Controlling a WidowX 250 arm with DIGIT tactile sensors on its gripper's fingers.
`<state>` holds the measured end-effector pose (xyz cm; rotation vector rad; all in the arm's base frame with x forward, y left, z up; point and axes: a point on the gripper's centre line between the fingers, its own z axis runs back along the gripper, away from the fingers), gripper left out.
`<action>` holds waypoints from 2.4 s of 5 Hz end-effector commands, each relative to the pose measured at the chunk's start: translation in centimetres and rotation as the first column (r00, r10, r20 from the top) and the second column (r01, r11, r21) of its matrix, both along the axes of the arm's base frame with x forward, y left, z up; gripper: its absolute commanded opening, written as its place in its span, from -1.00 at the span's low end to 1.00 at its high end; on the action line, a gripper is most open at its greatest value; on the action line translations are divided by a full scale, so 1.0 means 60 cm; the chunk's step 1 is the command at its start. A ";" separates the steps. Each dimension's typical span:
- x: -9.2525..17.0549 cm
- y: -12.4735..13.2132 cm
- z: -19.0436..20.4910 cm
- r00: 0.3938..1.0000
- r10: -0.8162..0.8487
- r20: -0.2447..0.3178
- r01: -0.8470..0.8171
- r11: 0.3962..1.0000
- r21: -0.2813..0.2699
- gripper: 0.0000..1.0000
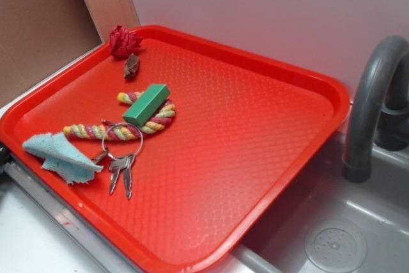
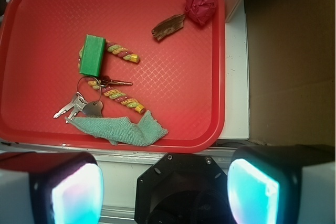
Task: Grab the red paper.
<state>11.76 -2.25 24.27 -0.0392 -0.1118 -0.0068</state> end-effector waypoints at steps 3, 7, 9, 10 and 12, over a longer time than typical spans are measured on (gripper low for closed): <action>0.083 0.028 -0.003 0.878 0.479 -0.001 -0.479 0.876 -0.053 1.00; 0.234 0.096 -0.126 0.296 0.948 0.116 -0.931 0.313 -0.185 1.00; 0.299 0.085 -0.210 0.224 0.954 0.199 -0.950 0.260 -0.175 1.00; 0.319 0.084 -0.248 0.200 0.955 0.220 -0.960 0.236 -0.152 1.00; 0.349 0.102 -0.297 0.172 0.951 0.259 -0.970 0.209 -0.125 1.00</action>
